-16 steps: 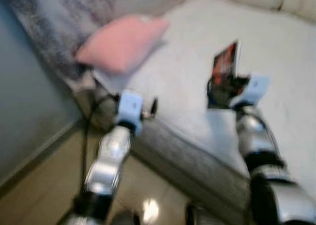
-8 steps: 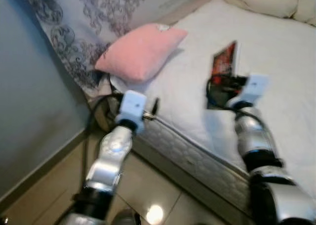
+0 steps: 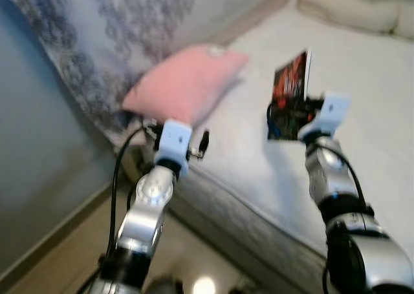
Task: Clean up the room
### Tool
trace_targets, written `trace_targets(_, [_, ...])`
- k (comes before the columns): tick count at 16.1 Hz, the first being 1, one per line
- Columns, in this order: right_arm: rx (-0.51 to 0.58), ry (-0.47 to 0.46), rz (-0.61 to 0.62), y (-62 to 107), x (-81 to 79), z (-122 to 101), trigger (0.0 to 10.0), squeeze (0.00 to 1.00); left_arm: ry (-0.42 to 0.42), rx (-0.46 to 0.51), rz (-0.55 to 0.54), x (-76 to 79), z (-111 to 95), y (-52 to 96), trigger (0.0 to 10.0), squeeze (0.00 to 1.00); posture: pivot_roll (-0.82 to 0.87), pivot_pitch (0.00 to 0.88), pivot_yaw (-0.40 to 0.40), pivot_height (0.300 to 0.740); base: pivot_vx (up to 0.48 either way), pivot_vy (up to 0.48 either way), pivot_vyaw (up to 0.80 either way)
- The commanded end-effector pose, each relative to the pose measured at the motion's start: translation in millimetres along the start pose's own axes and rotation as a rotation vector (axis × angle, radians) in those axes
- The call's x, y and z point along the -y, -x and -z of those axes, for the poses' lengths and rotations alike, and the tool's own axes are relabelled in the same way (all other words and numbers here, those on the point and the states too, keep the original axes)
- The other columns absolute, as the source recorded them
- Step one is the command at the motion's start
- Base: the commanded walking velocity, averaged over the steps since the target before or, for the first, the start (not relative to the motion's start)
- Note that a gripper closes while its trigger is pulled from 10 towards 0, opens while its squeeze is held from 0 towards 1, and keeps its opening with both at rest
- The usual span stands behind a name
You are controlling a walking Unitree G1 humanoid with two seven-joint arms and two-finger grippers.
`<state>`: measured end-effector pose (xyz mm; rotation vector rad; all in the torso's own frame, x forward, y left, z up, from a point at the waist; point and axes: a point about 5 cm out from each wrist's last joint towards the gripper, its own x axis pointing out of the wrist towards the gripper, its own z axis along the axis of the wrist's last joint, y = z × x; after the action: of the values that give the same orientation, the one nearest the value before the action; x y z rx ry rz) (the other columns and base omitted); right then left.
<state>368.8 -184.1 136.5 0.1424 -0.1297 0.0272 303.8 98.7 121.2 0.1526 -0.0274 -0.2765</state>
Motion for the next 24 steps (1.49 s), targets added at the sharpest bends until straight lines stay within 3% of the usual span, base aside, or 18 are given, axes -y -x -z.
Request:
trace_targets(1, [0.044,-0.001,-0.042,-6.2,-12.3,-10,0.0,0.0,0.004,-0.004,-0.008,-3.8,2,2.2,10.0,0.0,0.07,0.073,-0.025,0.74,0.416,0.0,0.0])
trace_targets(7, [0.051,0.004,-0.043,-9.1,-12.9,-13,0.0,0.0,-0.035,0.031,0.037,3.4,-2,0.8,10.0,0.0,0.07,0.053,-0.034,0.74,0.451,0.0,0.0])
trace_targets(9, [0.078,-0.101,0.009,-13.0,-9.2,-20,0.0,0.0,-0.027,0.038,0.036,2.9,-4,0.6,10.0,0.0,0.07,0.057,-0.028,0.74,0.0,0.0,0.0])
trace_targets(10, [0.092,-0.226,0.023,-18.8,-15.2,-26,0.0,0.0,-0.027,0.037,0.035,1.5,-4,1.2,10.0,0.0,0.06,0.069,-0.017,0.74,0.0,0.0,0.0])
trace_targets(11, [0.093,-0.267,0.014,-21.9,-21.0,-28,0.0,0.0,-0.028,0.037,0.037,1.1,-5,2.1,10.0,0.0,0.07,0.081,-0.005,0.74,0.0,0.0,0.0])
trace_targets(12, [0.084,-0.412,-0.012,-29.7,-35.7,-32,0.0,0.0,-0.038,0.035,0.058,2.3,-5,7.0,10.0,0.0,0.08,0.105,0.011,0.74,0.0,0.0,0.0])
trace_targets(13, [0.078,-0.475,-0.016,-31.7,-39.1,-32,0.0,0.0,-0.046,0.036,0.067,2.3,-5,10.1,10.0,0.0,0.1,0.127,0.021,0.74,0.0,0.0,0.0])
trace_targets(16, [0.078,-0.689,-0.018,-37.5,-54.6,-34,0.0,0.0,-0.089,0.021,0.095,-8.8,-8,39.0,10.0,0.0,0.19,0.251,0.073,0.74,0.0,0.0,0.0])
trace_targets(20, [0.121,-0.737,0.018,-30.1,-62.9,-26,0.0,0.0,-0.125,-0.001,0.074,-25.3,-18,67.9,10.0,0.0,0.26,0.332,0.1,0.74,0.0,0.0,0.0])
trace_targets(22, [0.098,-0.747,0.055,-23.4,-64.4,-14,0.0,0.0,-0.133,-0.019,0.074,-27.6,-18,72.5,10.0,0.0,0.28,0.337,0.102,0.74,0.0,0.0,0.0])
trace_targets(24, [0.131,-0.684,0.095,-13.7,-62.4,-9,0.0,0.0,-0.132,-0.023,0.077,-27.0,-20,72.0,10.0,0.0,0.26,0.333,0.103,0.74,0.0,0.0,0.0])
